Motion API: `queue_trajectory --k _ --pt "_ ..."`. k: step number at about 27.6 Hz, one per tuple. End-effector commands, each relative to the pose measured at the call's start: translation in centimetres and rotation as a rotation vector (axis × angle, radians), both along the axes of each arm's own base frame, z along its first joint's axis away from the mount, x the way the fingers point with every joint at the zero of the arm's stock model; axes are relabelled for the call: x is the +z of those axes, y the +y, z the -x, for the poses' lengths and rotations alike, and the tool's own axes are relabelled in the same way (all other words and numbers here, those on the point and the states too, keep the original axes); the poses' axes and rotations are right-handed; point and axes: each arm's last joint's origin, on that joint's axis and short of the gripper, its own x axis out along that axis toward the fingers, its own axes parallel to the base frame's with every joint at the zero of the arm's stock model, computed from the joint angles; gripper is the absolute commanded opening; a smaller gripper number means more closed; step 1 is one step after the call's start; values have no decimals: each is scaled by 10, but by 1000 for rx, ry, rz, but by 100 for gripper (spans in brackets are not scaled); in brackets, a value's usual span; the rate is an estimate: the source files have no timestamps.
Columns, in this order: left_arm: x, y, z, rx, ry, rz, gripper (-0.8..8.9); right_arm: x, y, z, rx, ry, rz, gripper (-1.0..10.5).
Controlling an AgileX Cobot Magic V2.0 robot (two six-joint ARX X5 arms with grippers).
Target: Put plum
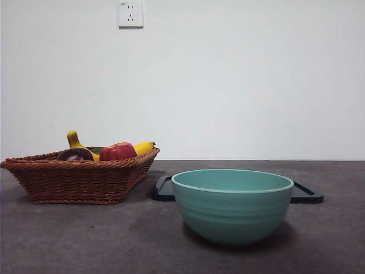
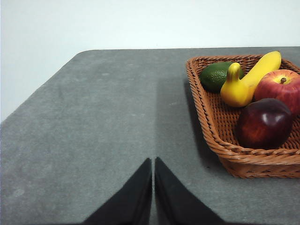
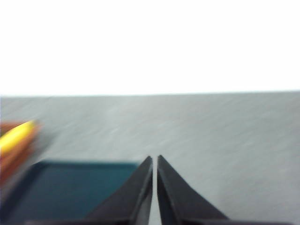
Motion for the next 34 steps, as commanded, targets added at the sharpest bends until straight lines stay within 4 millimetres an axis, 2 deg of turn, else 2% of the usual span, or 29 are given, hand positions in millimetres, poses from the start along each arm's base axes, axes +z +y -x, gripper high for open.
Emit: queue_trajectory --k 1,8,14,21,28,34 --pt "-8 0 -1 3 27 4 8 -22 -4 -2 -54 -69 35 5" --pt "-8 0 -1 3 27 4 8 -78 -8 -10 -97 -146 33 5" --pt "-8 0 -1 3 27 4 8 -109 -8 -15 -96 -167 33 5" --pt "-8 0 -1 3 27 4 8 -127 -8 -17 -91 -157 24 5" --pt "-8 0 -1 3 27 4 8 -129 -7 -17 -78 -138 20 5" --pt "-8 0 -1 3 27 4 8 -140 -6 -17 -72 -30 20 5"
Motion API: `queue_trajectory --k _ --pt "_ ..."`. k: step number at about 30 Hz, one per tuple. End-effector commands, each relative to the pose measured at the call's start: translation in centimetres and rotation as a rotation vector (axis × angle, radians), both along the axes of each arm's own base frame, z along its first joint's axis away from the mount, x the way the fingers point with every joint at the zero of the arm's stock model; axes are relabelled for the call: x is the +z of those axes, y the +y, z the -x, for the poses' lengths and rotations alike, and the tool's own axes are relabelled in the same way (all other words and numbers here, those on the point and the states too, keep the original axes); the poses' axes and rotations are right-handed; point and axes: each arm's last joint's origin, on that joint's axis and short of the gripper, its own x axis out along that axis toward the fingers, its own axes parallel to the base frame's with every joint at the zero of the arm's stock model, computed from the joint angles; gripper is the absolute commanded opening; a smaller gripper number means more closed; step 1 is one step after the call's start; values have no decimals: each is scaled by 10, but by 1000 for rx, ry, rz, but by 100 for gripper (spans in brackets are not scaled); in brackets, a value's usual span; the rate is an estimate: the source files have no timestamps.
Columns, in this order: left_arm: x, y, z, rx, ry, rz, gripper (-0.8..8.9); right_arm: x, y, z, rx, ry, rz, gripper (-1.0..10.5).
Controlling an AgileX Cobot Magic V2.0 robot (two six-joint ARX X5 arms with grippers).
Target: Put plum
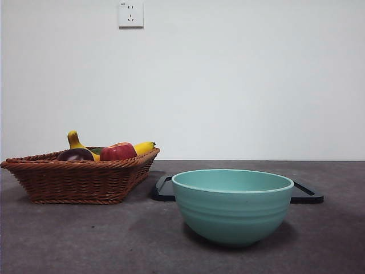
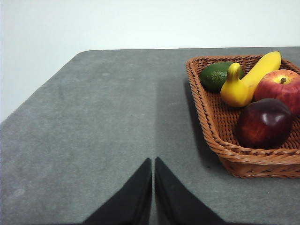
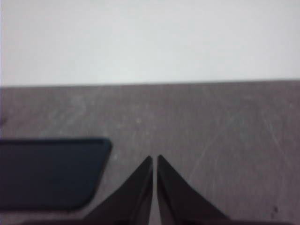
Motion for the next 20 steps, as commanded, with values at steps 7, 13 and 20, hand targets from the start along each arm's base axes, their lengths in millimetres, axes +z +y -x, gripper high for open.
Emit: queue_trajectory --k 7,13,20 --pt "-8 0 -1 3 27 4 8 -15 0 1 -1 140 -6 5" --pt "-8 0 -1 3 27 4 8 -14 5 1 31 136 -2 5" --pt "-8 0 -1 3 27 4 8 -12 9 1 76 115 1 5"
